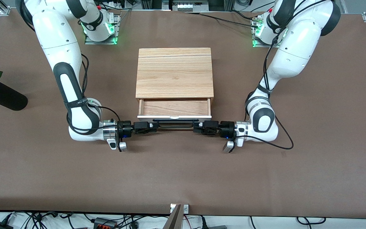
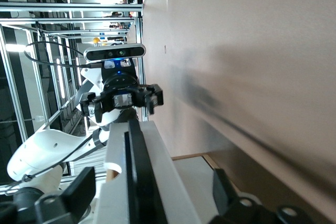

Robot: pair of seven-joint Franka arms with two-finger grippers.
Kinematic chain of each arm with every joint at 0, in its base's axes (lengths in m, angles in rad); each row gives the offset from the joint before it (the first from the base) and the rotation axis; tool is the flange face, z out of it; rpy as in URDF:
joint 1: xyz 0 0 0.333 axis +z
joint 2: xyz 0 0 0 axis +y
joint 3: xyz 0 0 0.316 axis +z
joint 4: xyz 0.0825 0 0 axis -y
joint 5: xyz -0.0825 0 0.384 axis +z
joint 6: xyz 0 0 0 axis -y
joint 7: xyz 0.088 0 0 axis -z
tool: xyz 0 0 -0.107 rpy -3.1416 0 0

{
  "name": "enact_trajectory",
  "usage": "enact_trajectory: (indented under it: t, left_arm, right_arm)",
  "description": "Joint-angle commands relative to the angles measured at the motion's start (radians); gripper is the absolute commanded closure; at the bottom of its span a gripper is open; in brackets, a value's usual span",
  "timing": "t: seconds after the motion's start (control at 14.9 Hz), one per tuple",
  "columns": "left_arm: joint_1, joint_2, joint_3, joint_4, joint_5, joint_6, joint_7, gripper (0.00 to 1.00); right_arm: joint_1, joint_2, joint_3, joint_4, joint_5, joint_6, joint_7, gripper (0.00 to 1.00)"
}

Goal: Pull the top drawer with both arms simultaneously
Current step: 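Open both grippers and draw them back from the drawer handle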

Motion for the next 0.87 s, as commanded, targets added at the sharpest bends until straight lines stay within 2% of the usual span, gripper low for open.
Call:
enact_trajectory:
  t: [0.0,0.13,0.4,0.54,0.67,0.8]
  left_arm:
    - [0.005,0.007,0.058,0.103,0.08,-0.017,-0.002,0.0]
    - [0.022,-0.008,0.082,0.165,0.221,-0.015,-0.009,0.0]
    - [0.082,-0.025,0.088,0.229,0.404,-0.02,-0.048,0.0]
    - [0.113,-0.037,0.087,0.275,0.553,-0.027,-0.062,0.0]
    - [0.12,-0.06,0.09,0.308,0.695,-0.096,-0.09,0.0]
    - [0.152,-0.103,0.087,0.338,0.867,-0.127,-0.152,0.0]
  right_arm:
    - [0.018,-0.055,-0.048,0.006,-0.066,0.005,0.111,0.0]
    - [0.011,-0.077,-0.056,0.035,-0.216,0.005,0.165,0.0]
    - [0.015,-0.132,-0.154,0.039,-0.532,0.002,0.182,0.0]
    - [0.014,-0.151,-0.18,0.04,-0.729,0.002,0.182,0.0]
    - [0.014,-0.178,-0.219,0.04,-0.918,-0.001,0.182,0.0]
    - [0.006,-0.221,-0.256,0.033,-1.057,-0.031,0.182,0.0]
